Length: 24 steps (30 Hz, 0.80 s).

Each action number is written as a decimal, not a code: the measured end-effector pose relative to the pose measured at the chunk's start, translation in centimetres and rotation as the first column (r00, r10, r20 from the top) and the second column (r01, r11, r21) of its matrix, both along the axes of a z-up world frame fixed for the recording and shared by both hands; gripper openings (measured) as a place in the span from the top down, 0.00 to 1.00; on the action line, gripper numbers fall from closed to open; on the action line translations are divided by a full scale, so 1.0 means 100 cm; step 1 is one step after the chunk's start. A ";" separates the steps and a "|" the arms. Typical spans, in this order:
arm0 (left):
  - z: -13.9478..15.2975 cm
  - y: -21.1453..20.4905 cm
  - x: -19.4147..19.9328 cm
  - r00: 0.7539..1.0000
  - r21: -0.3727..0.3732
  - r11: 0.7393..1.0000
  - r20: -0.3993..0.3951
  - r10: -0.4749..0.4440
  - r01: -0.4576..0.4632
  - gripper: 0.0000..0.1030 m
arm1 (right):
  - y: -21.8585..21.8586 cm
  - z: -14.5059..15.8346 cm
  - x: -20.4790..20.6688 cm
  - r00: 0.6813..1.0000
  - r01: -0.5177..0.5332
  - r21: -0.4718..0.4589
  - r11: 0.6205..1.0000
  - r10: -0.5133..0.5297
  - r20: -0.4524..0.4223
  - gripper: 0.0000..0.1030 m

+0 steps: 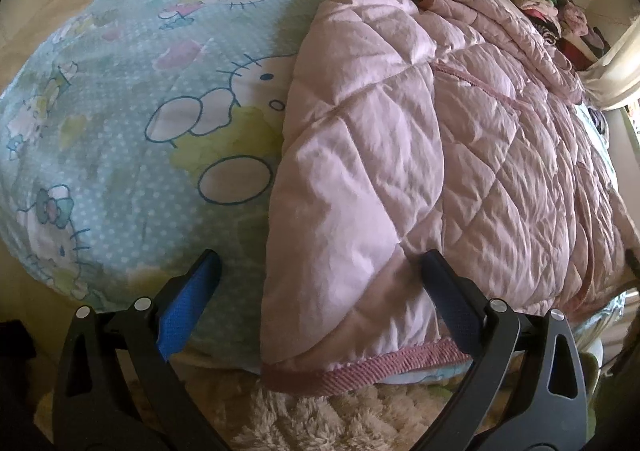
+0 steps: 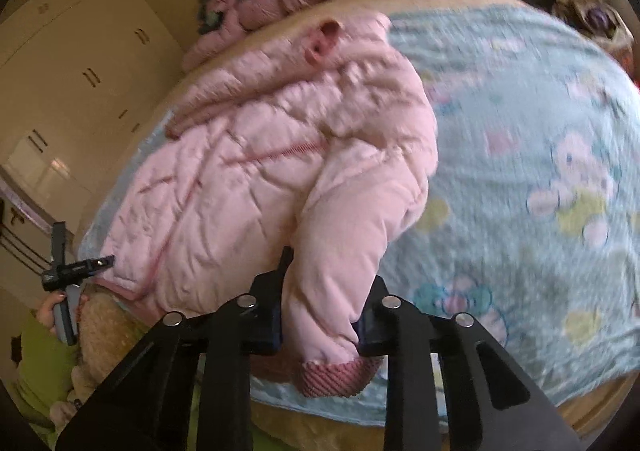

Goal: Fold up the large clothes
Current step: 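Grasp the ribbed jacket hem with the right gripper while the left gripper grasps it too, then lift the hem with both grippers and fold it toward the collar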

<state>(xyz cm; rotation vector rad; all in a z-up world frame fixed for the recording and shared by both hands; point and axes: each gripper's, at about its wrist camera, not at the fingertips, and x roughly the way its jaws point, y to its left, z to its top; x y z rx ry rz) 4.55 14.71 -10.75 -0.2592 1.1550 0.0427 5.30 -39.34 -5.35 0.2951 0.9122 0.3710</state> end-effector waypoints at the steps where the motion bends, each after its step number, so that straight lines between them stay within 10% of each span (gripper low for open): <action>1: 0.001 -0.001 0.000 1.000 -0.004 1.000 0.003 -0.006 0.006 0.09 | 0.000 0.007 0.001 1.000 -0.004 0.006 1.000 0.004 0.021 0.78; 5: 0.000 -0.009 0.003 0.999 -0.087 0.996 0.027 -0.035 0.037 0.12 | 0.001 0.023 0.005 0.997 -0.016 0.018 1.000 0.015 0.073 0.78; 12: 0.003 -0.035 0.005 0.995 -0.036 0.996 0.065 -0.075 0.077 0.46 | 0.002 0.006 0.007 1.000 -0.013 -0.003 1.000 0.013 0.015 0.74; 24: 0.023 -0.046 -0.002 0.983 0.031 0.996 0.162 -0.082 0.078 0.84 | -0.006 -0.058 0.007 0.987 0.022 0.013 1.000 -0.019 -0.159 0.41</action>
